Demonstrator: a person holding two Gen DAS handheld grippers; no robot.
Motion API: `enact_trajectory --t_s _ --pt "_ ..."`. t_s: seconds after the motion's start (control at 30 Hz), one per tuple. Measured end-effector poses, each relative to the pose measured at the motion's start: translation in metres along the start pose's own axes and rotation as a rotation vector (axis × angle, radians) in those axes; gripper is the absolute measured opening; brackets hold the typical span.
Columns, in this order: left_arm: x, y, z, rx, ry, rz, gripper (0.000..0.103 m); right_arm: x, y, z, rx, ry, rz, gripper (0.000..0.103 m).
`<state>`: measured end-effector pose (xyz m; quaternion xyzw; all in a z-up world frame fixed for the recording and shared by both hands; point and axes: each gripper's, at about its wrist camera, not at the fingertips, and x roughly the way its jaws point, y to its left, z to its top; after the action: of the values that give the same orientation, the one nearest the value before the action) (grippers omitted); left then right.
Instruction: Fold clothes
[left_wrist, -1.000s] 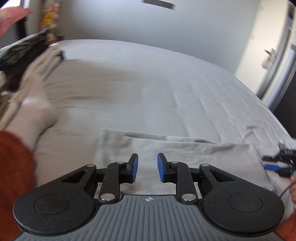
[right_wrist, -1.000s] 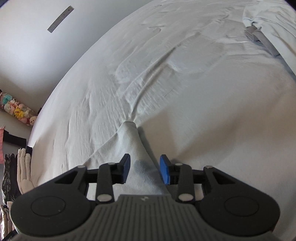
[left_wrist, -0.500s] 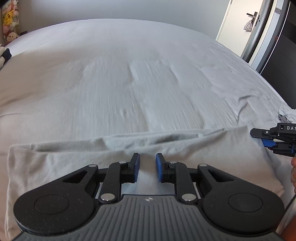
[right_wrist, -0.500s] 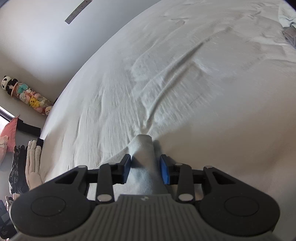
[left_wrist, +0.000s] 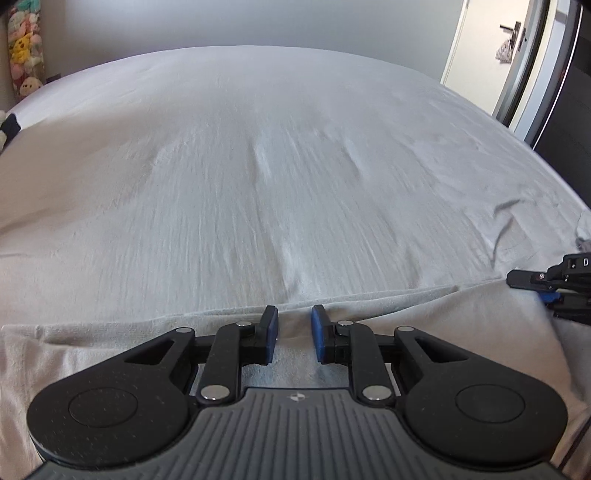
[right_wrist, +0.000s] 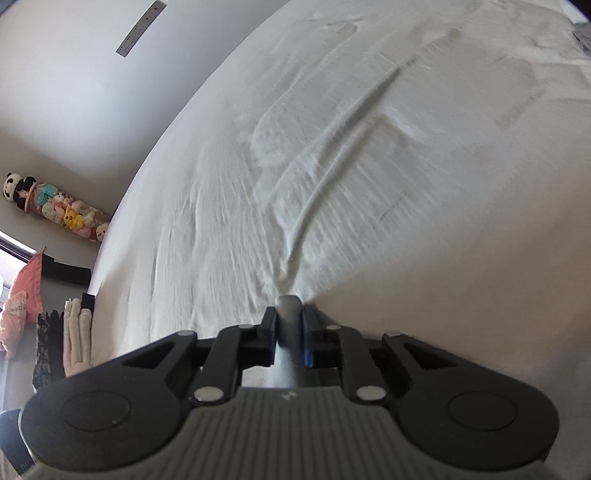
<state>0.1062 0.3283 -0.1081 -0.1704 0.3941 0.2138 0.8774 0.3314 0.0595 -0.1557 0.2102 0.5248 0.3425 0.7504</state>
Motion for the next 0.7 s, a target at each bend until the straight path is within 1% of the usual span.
enact_trajectory --t_s 0.03,0.07,0.17,0.27,0.33,0.43,0.53,0.6,0.63,0.7 --pt "-0.006 0.0 -0.001 -0.005 -0.007 -0.012 0.022 -0.003 0.0 -0.001 0.003 0.015 0.007 0.029" --pt "-0.012 0.001 -0.002 -0.009 -0.014 -0.026 0.022 -0.007 0.0 -0.002 -0.004 0.031 0.009 0.031" --pt "-0.03 -0.001 -0.008 0.007 -0.018 -0.072 0.022 -0.018 0.003 -0.009 -0.041 0.072 -0.013 0.032" --pt "-0.042 -0.007 -0.015 0.047 0.0 -0.093 0.022 -0.026 0.006 -0.014 -0.089 0.124 -0.035 0.032" --pt "-0.047 -0.013 -0.022 0.087 0.015 -0.1 0.022 -0.031 0.006 -0.017 -0.106 0.151 -0.042 0.033" --pt "-0.05 -0.027 -0.034 0.163 0.031 -0.091 0.022 -0.037 -0.002 -0.021 -0.074 0.178 -0.032 0.032" --pt "-0.046 -0.035 -0.043 0.186 0.048 -0.096 0.022 -0.04 -0.012 -0.024 -0.035 0.204 -0.012 0.03" --pt "-0.038 -0.039 -0.048 0.199 0.082 -0.08 0.021 -0.04 -0.016 -0.026 -0.013 0.212 -0.003 0.029" --pt "-0.035 -0.039 -0.05 0.198 0.094 -0.073 0.021 -0.04 -0.017 -0.026 -0.008 0.213 -0.004 0.022" --pt "-0.032 -0.038 -0.052 0.195 0.097 -0.072 0.021 -0.04 -0.016 -0.026 -0.002 0.216 0.003 0.018"
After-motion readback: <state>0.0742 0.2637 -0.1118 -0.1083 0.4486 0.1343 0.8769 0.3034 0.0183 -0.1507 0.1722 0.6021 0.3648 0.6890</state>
